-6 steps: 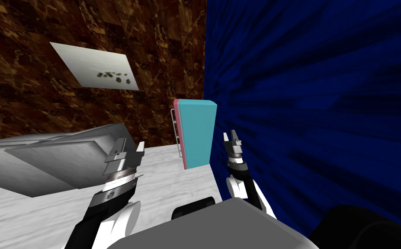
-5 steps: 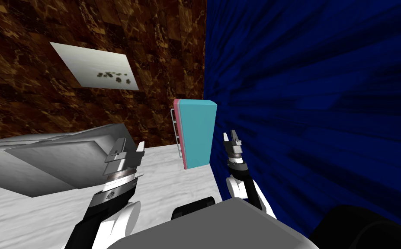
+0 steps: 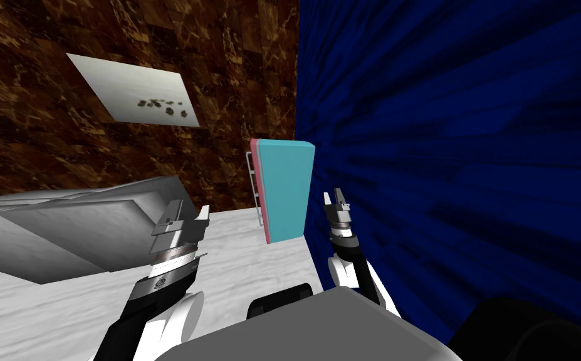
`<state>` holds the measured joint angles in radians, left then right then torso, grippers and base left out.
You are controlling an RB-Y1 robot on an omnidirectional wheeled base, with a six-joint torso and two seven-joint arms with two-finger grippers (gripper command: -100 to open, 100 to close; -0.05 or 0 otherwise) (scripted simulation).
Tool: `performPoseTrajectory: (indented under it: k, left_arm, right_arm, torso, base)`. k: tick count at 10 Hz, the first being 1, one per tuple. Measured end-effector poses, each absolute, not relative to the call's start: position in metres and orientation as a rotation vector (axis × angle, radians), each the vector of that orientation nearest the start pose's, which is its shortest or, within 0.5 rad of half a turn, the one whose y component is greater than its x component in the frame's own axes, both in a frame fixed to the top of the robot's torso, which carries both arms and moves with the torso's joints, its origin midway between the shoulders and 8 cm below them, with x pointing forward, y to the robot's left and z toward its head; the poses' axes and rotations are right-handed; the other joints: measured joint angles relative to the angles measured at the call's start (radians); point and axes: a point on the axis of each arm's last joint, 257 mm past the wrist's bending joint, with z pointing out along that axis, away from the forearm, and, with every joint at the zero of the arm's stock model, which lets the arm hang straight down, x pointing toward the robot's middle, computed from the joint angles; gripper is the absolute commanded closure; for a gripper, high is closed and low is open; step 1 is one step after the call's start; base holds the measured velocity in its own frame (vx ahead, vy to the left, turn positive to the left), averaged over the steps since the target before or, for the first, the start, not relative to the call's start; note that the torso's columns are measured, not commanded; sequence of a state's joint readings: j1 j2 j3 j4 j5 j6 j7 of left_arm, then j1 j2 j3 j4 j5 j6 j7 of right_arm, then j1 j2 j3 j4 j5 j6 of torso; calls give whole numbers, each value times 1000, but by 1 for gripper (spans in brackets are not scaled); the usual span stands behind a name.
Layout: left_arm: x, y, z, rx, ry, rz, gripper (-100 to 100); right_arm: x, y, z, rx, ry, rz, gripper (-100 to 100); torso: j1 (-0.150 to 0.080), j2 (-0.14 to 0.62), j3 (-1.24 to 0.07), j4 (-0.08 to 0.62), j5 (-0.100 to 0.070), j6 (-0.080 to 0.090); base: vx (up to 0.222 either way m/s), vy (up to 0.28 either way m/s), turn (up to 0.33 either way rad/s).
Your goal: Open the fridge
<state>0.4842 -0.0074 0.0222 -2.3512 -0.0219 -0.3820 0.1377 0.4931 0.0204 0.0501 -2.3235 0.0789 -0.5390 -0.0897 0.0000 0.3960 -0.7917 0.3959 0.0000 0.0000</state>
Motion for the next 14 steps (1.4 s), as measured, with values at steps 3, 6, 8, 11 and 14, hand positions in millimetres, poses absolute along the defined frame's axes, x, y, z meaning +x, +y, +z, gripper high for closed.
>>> performPoseTrajectory:
  k: [3,6,8,11,14]
  left_arm:
    - [349,284,39,-728,598,-1390,0]
    - [349,284,39,-729,598,-1390,0]
    - [349,284,39,-729,598,-1390,0]
    - [349,284,39,-729,598,-1390,0]
    - [349,284,39,-729,598,-1390,0]
  right_arm:
    - [331,-252,52,589,560,1408,0]
    - [337,-242,44,556,638,1386,-100]
    - [351,-230,27,515,747,1334,-100]
    - [370,-219,0,464,903,1229,-100]
    - [386,-209,-29,419,1016,1134,-100]
  torso:
    - [0,222,-443,221,0,0]
    - [2,337,-680,338,0,0]
    - [2,340,-685,341,1,0]
    - [-1,343,-684,342,0,0]
    - [0,343,-684,342,0,0]
  base:
    - [0,0,0]
    - [42,37,9]
    - [81,85,13]
    - [93,77,8]
    - [83,74,10]
